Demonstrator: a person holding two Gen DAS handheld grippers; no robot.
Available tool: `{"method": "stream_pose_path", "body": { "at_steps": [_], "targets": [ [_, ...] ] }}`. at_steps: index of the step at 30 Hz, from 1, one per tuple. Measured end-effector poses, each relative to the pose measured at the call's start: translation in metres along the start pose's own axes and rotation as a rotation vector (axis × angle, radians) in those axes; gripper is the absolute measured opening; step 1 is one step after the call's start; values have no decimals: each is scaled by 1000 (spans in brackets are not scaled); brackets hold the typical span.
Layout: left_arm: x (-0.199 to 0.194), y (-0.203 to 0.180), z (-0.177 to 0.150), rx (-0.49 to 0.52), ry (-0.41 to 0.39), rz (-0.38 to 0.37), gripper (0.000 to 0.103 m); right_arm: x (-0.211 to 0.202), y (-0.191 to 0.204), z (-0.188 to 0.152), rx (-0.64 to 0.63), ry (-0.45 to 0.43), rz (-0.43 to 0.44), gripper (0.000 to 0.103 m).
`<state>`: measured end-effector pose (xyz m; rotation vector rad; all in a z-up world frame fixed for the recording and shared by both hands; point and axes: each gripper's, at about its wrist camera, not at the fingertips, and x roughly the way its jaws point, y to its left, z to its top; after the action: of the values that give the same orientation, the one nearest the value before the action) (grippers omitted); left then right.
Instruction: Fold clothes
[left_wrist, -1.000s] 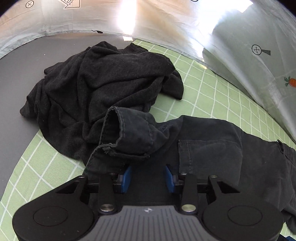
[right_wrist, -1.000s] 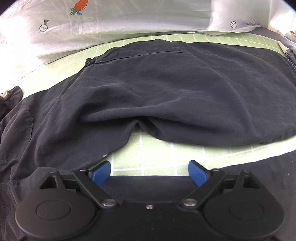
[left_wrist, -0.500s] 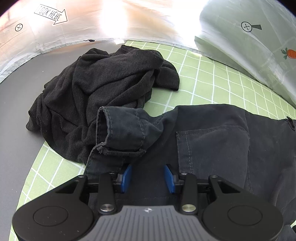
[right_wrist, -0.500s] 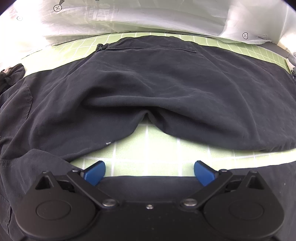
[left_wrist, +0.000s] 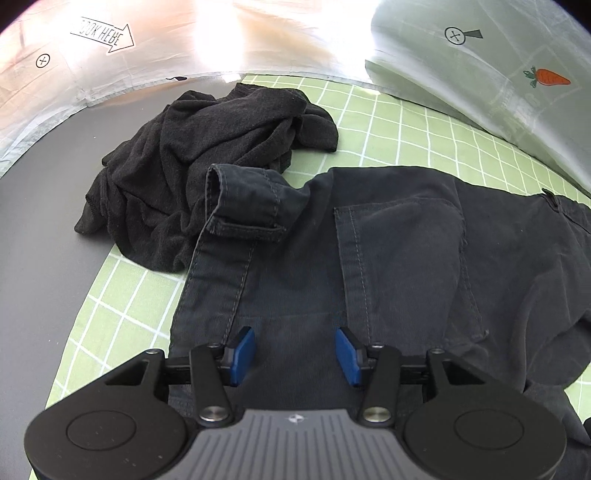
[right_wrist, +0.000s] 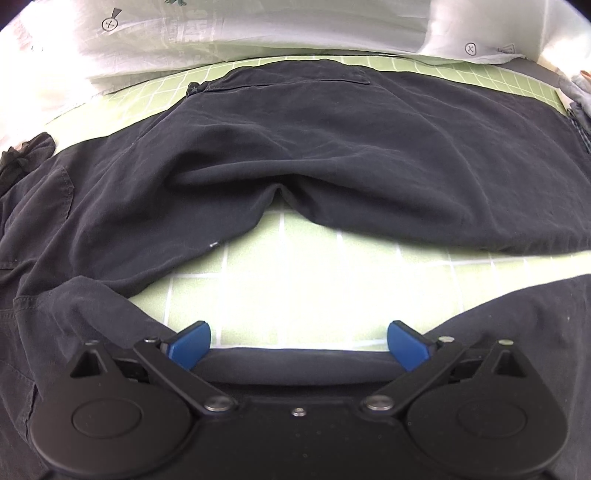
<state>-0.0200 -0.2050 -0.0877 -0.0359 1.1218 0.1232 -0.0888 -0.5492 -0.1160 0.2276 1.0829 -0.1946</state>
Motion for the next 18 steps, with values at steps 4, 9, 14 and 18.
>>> {"method": "stream_pose_path", "body": {
  "at_steps": [4,9,14,18],
  "targets": [
    [-21,3,-19,-16,-21,-5,50,-21,-9,-10,8,-61,-6,103],
    [-43,6,-45,-30,-35,-5,51,-42,-29,-28,60,-99,-24,103],
    [-56,6,-77,-37,-3,-5,52,-50,-63,-53,157,-73,-29,103],
    [-61,4,-103,-50,34,-32,52,-59,-91,-76,249,-73,2,103]
  ]
}}
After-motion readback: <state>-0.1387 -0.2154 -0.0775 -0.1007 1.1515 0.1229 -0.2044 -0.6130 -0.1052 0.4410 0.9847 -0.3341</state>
